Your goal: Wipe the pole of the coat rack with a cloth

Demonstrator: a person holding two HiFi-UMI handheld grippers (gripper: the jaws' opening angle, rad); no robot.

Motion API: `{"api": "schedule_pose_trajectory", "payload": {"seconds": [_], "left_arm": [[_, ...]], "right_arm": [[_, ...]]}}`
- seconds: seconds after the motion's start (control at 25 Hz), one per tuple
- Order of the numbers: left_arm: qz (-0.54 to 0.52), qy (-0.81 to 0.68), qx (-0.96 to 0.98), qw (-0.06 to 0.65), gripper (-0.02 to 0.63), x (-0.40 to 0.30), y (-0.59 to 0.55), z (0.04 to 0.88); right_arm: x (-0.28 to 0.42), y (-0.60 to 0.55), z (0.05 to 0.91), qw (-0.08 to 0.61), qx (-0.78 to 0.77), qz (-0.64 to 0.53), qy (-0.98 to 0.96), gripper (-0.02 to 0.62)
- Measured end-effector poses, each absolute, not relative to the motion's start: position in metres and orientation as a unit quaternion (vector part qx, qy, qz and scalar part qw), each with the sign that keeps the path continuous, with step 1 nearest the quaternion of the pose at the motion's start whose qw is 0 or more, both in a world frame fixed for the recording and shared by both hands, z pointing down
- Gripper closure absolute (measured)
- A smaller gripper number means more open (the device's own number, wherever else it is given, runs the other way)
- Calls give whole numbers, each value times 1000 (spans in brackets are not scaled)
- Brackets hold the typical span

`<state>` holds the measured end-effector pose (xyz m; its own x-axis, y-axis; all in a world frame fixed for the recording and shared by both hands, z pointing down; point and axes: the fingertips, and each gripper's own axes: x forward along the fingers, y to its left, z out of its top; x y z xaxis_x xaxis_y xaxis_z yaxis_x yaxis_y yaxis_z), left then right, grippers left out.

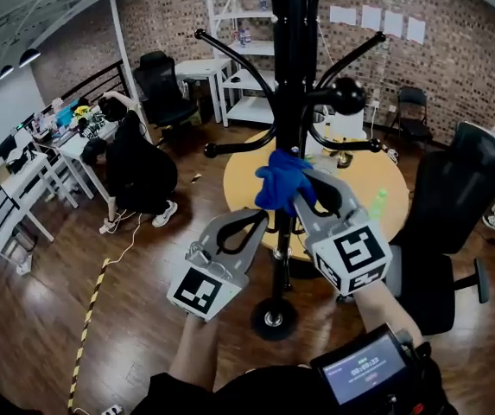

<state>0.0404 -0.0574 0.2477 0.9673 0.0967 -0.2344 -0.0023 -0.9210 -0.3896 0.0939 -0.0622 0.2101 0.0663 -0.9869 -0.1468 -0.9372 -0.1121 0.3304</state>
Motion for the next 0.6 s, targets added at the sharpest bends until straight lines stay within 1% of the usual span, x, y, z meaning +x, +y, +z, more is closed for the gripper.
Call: {"api": "schedule_pose_trajectory", "payload": {"seconds": [0.12,0.32,0.48,0.6], "left_arm": [[108,-21,-976,190,603,44,-59,266],[82,-21,-982,167,603,52,-65,298],[54,-10,-988,146,603,60,-74,328],[45,-9,-990,132,603,62,-74,341]], "right_arm": [[101,-61,280,92,718,-84,-685,543],[102,-66,391,148,691,43,-706,543],[104,-65,430,169,678,90,-710,544],[90,-60,455,190,634,144,-735,543]]}}
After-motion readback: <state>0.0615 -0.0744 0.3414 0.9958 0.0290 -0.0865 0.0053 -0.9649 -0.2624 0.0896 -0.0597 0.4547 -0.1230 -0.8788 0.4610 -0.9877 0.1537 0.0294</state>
